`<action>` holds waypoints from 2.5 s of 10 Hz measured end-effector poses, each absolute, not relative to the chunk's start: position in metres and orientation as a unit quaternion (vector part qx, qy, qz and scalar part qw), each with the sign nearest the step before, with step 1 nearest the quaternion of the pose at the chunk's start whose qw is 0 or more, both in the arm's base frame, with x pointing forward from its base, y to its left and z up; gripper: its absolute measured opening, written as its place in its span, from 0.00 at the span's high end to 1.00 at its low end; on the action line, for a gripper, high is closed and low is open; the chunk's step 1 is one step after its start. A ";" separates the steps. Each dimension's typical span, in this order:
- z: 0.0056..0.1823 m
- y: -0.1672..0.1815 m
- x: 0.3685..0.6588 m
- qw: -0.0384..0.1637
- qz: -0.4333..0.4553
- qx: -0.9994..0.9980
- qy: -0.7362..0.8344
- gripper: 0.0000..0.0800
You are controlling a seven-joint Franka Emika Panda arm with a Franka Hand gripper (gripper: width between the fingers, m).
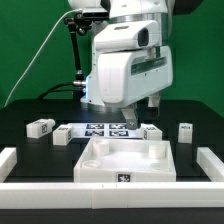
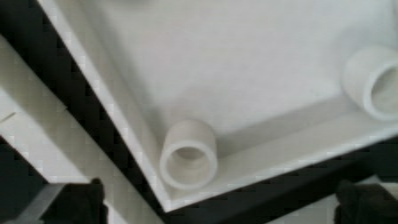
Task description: Assemble one leg
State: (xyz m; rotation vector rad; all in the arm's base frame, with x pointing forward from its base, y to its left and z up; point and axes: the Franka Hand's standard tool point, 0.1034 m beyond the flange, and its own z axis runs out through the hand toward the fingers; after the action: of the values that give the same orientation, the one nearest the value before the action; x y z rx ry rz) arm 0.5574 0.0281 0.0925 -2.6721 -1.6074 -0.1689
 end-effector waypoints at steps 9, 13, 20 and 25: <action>0.066 0.035 0.528 -0.031 -0.017 -0.753 -0.658 0.19; 0.056 0.026 0.512 -0.025 -0.005 -0.736 -0.676 0.19; 0.033 0.032 0.466 -0.006 0.006 -0.738 -0.674 0.19; 0.007 0.024 0.451 0.007 0.007 -0.743 -0.670 0.19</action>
Offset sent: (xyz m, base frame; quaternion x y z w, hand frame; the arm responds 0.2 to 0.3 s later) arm 0.0000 0.0000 0.0000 0.0000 0.0000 0.0000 1.0000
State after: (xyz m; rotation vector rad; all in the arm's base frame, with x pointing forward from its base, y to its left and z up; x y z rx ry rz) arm 0.4505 0.0236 0.0069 -2.3225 -2.0944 0.0227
